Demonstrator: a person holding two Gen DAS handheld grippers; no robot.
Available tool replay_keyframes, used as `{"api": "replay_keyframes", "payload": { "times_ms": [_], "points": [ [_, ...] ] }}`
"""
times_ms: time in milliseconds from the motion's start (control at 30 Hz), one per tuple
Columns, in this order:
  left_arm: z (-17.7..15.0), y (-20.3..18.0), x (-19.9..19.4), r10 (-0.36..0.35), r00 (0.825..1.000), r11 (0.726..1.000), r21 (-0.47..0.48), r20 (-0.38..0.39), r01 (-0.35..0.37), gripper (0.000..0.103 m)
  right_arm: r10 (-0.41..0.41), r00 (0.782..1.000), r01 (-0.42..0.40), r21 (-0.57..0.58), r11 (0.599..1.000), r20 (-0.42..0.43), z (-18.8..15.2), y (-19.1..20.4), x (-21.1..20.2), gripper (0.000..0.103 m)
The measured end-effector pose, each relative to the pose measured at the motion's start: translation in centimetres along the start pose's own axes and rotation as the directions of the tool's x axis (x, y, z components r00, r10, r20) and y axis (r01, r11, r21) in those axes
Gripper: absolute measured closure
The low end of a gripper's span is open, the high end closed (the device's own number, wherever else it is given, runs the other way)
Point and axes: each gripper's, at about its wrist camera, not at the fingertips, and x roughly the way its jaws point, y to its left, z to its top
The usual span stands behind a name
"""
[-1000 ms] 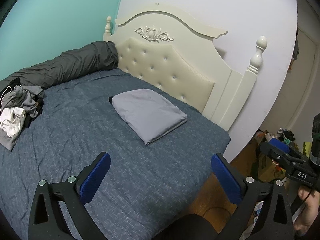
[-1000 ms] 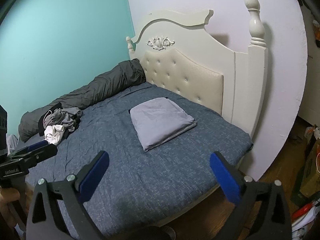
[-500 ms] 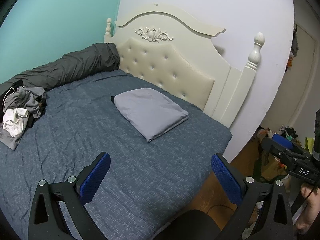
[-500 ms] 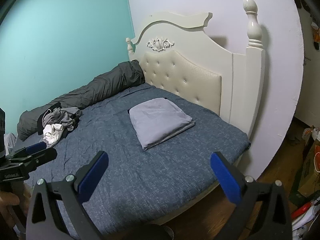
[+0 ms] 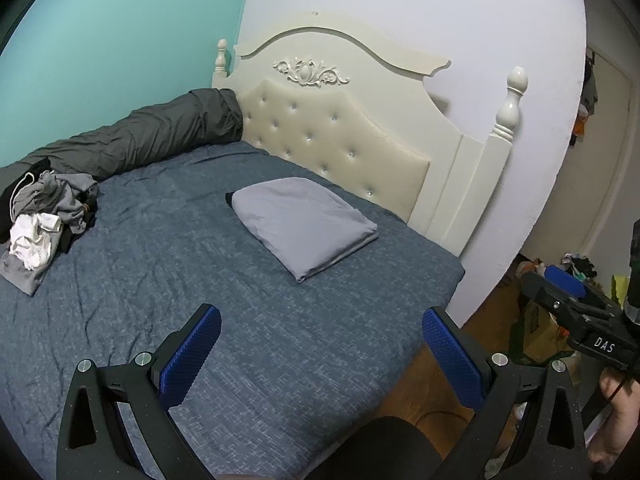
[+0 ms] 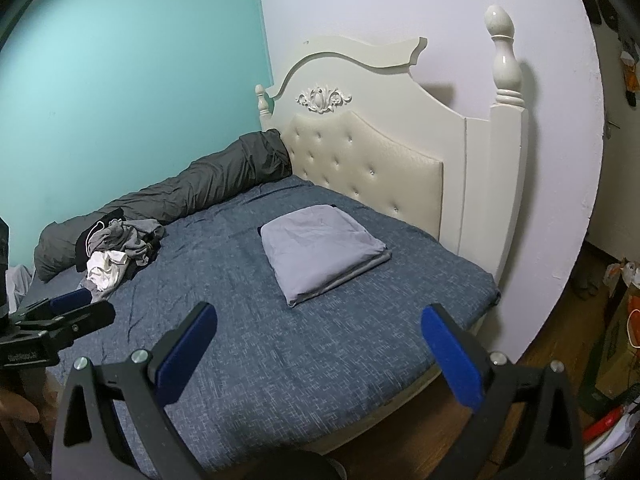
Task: Fold clothes
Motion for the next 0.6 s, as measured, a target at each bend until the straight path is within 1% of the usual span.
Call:
{"api": "replay_keyframes", "payload": {
  "times_ms": [600],
  "points": [
    [-0.06,-0.39,-0.44,0.011,1.0,1.0,0.021,0.023,-0.012,0.0,-0.007,1.0,0.007,0.005,1.0,0.003,-0.74,0.17,-0.2,0.0]
  ]
}}
